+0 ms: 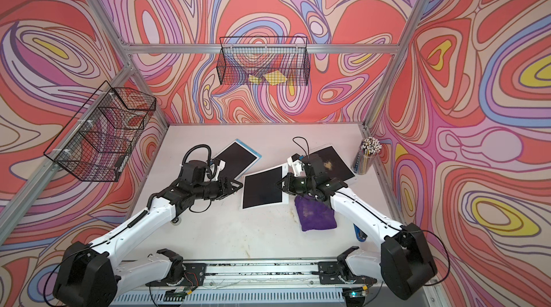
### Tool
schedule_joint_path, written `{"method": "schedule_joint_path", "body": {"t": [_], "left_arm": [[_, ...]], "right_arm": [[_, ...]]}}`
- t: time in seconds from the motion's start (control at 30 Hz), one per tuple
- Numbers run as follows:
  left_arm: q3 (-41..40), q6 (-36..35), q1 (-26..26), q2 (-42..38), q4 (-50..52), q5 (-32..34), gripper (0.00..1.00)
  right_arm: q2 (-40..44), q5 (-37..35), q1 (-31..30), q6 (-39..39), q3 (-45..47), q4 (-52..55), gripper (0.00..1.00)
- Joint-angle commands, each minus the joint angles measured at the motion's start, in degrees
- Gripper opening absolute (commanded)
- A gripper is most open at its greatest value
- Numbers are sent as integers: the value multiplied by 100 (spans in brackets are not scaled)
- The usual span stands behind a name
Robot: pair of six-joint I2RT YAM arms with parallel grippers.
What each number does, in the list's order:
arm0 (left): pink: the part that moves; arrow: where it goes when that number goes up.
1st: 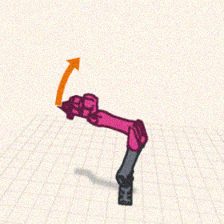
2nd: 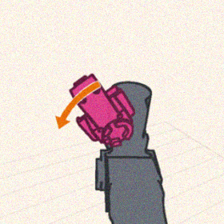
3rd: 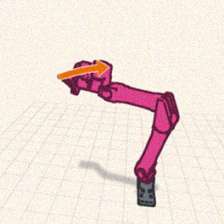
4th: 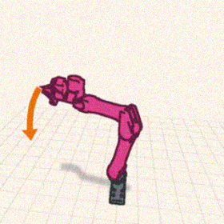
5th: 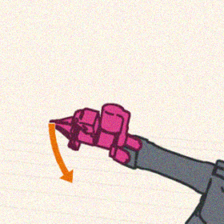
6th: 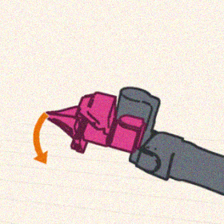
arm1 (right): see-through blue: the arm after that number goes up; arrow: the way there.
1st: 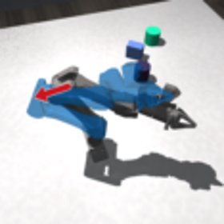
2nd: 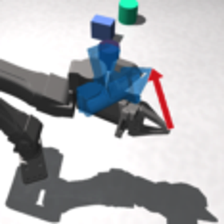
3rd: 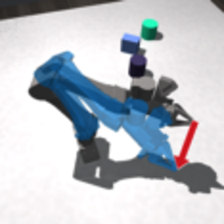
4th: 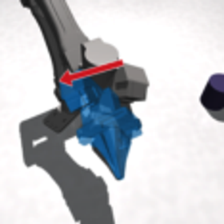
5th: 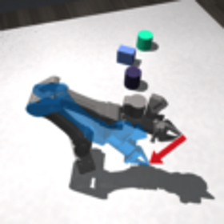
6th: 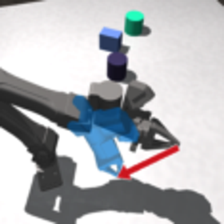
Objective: Wipe the drawing tablet
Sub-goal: Pick up the drawing tablet from the center of the board.
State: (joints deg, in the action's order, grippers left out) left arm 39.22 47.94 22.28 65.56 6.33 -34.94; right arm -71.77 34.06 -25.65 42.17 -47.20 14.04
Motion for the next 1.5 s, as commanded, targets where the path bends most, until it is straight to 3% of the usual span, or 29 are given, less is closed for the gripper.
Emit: {"method": "schedule_joint_path", "body": {"t": [0.0, 0.17, 0.3, 0.5, 0.73, 1.2, 1.47], "left_arm": [[-451, 1236, -27, -51, -1193, -264, 49], [-915, 2557, 60, -129, -2716, 0, 51], [-1083, 2855, 263, -235, -2907, 570, 54], [-1265, 3448, 368, -104, -4161, 1027, 56], [-1268, 3606, 562, 83, -4747, 1397, 57], [-1259, 3793, 758, 697, -5194, 1437, 57], [-1209, 3961, 773, 1355, -6030, 1535, 57]], "right_arm": [[240, -73, 210, 412, -151, -484, 0], [414, -654, 254, 1421, 176, -1476, 0], [510, -988, 256, 2155, 512, -2267, 0], [575, -1355, 258, 2245, 529, -2112, 0], [466, -1396, 254, 2350, 662, -2373, 0], [211, -1235, 253, 2779, 827, -3425, 0], [30, -1013, 245, 3208, 1110, -4028, 0]]}}
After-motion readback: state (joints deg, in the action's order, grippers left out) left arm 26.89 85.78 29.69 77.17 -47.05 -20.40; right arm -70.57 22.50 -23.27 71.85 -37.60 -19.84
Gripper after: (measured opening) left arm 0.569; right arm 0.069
